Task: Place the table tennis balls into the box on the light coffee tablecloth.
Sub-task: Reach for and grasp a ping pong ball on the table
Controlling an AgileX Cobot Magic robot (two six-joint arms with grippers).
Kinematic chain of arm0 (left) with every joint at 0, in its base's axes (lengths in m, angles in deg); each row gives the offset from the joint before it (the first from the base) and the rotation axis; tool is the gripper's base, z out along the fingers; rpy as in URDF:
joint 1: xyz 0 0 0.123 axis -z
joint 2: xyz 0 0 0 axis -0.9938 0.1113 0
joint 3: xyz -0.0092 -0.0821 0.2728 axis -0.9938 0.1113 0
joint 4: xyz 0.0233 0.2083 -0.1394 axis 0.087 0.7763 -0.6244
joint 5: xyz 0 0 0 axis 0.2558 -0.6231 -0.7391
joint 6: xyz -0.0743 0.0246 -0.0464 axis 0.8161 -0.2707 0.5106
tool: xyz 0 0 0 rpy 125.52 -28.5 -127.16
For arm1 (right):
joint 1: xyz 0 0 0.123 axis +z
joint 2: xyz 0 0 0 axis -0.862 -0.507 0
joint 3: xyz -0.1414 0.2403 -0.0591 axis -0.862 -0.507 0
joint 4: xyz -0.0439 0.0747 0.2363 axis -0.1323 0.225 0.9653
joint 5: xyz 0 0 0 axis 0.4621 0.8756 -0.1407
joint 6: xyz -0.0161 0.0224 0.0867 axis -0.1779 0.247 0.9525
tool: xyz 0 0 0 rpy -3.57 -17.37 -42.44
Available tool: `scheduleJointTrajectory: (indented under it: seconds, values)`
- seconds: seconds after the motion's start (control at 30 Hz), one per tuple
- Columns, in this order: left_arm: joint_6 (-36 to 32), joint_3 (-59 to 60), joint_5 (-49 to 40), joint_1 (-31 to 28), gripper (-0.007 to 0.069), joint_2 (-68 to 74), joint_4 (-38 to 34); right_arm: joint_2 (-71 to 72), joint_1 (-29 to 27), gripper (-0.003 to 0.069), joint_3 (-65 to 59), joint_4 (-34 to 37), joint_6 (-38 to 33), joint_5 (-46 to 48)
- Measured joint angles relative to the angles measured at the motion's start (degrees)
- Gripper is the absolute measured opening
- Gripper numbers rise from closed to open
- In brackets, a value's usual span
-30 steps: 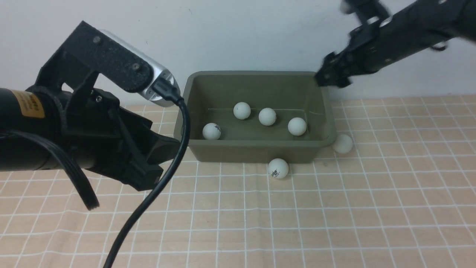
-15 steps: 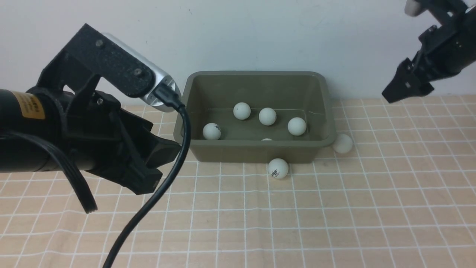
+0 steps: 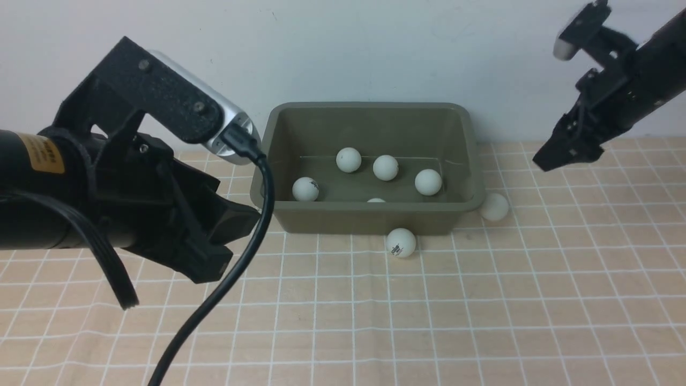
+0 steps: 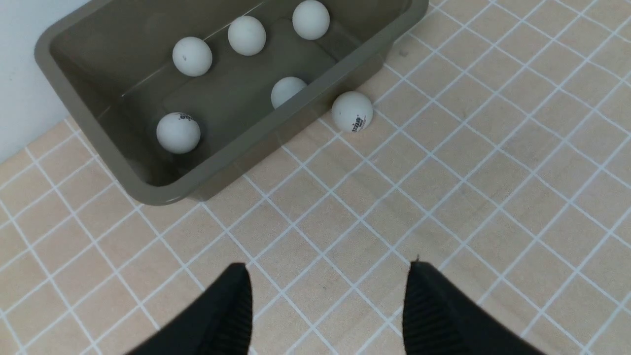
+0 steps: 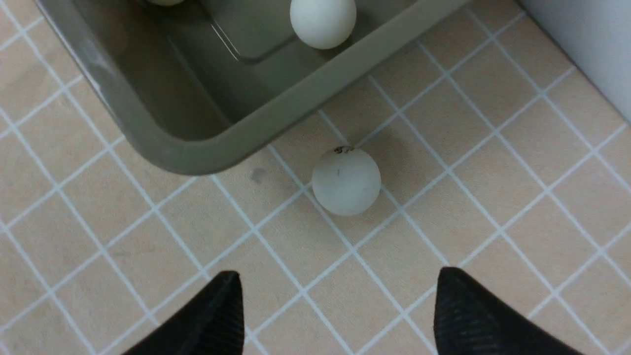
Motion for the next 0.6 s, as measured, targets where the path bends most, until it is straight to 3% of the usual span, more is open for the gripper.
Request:
scheduleJointTrajectory:
  seconds: [0.6]
  values:
    - [-0.12, 0.00, -3.83, 0.00, 0.0340, 0.00, 0.00, -12.31, 0.00, 0.0470, 1.19, 3.44, -1.37, -4.32]
